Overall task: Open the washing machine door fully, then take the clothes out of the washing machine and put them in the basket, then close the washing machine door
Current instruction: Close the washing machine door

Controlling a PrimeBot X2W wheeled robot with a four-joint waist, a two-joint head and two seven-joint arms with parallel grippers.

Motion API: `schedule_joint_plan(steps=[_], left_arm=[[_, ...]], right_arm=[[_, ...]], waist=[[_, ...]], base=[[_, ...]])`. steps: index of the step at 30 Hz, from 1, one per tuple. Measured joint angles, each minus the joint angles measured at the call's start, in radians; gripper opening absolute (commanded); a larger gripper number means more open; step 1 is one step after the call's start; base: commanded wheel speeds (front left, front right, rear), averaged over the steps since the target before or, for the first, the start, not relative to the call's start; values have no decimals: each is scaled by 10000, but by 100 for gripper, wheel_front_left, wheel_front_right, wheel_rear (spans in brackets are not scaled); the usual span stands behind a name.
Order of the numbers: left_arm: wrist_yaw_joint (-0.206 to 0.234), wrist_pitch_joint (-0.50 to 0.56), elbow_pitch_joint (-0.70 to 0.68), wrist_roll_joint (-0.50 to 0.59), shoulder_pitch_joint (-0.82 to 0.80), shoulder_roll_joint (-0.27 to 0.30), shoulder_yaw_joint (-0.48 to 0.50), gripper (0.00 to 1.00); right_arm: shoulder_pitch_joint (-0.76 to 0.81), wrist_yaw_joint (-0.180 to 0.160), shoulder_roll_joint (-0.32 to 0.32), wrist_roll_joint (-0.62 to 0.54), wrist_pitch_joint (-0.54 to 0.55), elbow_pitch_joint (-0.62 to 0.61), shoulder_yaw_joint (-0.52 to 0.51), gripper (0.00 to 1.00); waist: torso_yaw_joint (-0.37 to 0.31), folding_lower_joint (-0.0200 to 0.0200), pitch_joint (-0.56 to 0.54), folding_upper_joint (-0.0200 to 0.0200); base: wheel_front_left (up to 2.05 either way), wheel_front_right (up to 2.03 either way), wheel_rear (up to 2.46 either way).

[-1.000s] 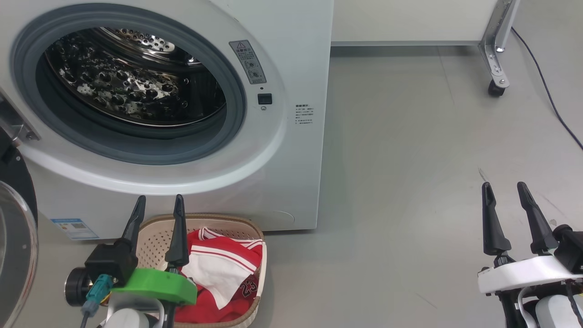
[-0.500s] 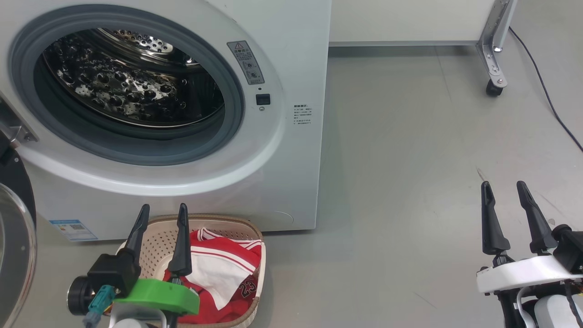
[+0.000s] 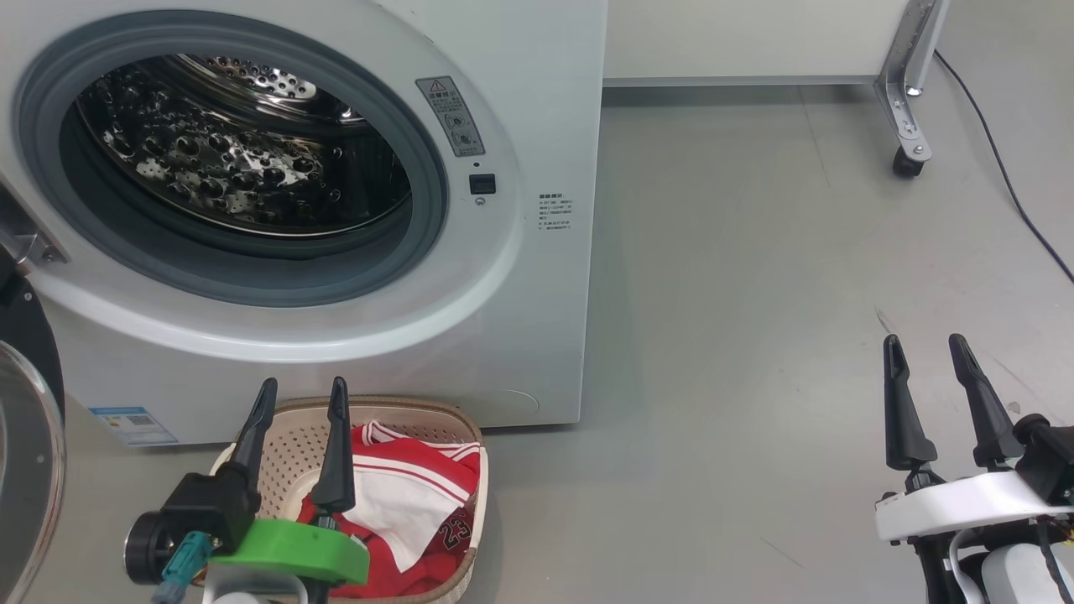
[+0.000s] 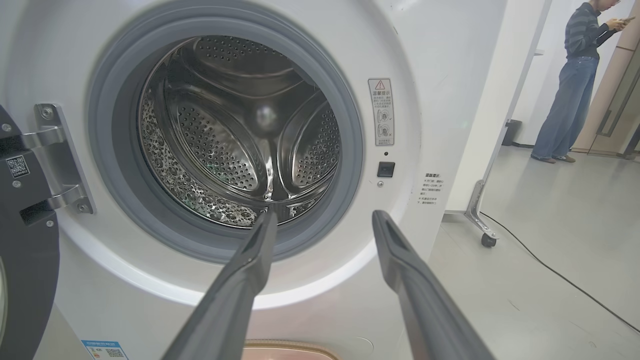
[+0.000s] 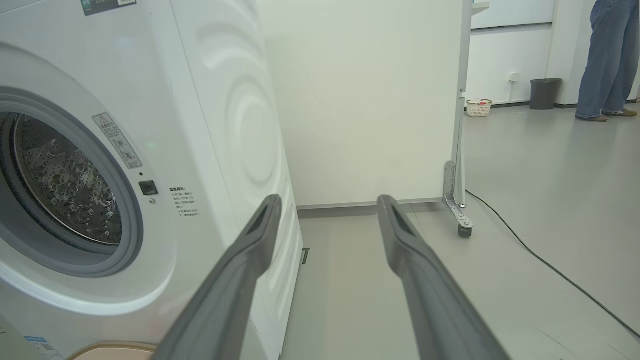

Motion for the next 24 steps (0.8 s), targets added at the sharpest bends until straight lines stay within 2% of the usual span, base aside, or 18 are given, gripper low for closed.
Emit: schedule_joint_plan(steps=[24], left_arm=[[2, 0, -61, 163, 156, 6, -35, 100]], right_arm=[[145, 0, 12, -82, 0, 0, 21, 100]], waist=[[-19, 0, -3, 0]], base=[[0, 0, 0]])
